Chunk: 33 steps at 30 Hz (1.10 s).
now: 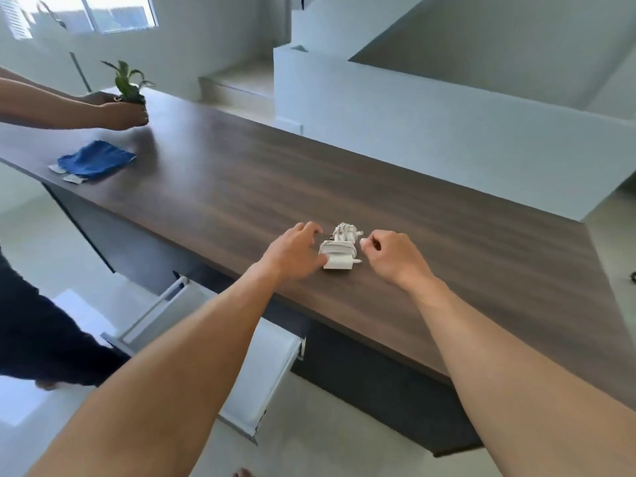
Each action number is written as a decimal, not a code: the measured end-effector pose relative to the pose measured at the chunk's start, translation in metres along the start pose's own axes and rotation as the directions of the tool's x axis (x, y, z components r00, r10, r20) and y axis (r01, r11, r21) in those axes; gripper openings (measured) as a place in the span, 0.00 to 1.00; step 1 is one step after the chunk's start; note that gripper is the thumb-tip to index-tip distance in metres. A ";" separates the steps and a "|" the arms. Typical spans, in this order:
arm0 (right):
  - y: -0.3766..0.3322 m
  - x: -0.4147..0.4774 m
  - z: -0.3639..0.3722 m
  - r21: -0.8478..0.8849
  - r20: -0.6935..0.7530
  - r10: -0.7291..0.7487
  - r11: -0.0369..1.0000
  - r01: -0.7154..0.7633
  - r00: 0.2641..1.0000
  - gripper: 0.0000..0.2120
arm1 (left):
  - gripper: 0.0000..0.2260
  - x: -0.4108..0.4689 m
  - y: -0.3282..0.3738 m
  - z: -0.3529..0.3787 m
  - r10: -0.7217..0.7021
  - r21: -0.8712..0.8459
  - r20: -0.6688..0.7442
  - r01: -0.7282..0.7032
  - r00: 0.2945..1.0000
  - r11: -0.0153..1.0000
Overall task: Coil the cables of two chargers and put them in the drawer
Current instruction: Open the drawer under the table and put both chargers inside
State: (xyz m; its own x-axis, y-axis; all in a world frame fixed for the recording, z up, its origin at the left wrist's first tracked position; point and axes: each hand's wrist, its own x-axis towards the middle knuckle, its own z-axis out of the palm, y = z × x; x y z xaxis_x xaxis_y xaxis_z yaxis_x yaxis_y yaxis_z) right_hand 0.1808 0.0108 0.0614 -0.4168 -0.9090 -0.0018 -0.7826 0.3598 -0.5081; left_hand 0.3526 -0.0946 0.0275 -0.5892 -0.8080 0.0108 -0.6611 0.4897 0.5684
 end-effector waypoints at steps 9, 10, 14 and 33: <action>0.035 0.049 0.020 0.037 0.045 0.089 0.995 -0.091 0.995 0.16 | 0.37 0.040 -0.007 0.035 0.051 0.176 0.147 -0.076 0.988 0.981; 0.036 0.056 0.023 0.030 0.064 0.093 0.995 -0.095 0.994 0.19 | 0.38 0.043 -0.008 0.039 0.056 0.170 0.146 -0.081 0.988 0.982; 0.040 0.082 0.035 0.024 0.128 0.084 0.996 -0.088 0.988 0.23 | 0.36 0.050 -0.014 0.050 0.079 0.100 0.118 -0.091 0.990 0.991; 0.021 0.110 0.073 -0.076 0.136 0.168 0.984 -0.159 0.976 0.40 | 0.29 0.048 -0.041 0.006 0.095 0.213 0.190 -0.135 0.977 0.968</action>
State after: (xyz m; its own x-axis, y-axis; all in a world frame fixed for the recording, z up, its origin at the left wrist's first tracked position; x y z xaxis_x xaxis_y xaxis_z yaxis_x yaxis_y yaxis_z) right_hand 0.1523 -0.0969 -0.0118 -0.4756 -0.8557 -0.2039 -0.7396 0.5145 -0.4340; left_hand 0.3485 -0.1517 0.0002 -0.7266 -0.6809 -0.0918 -0.6590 0.6528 0.3736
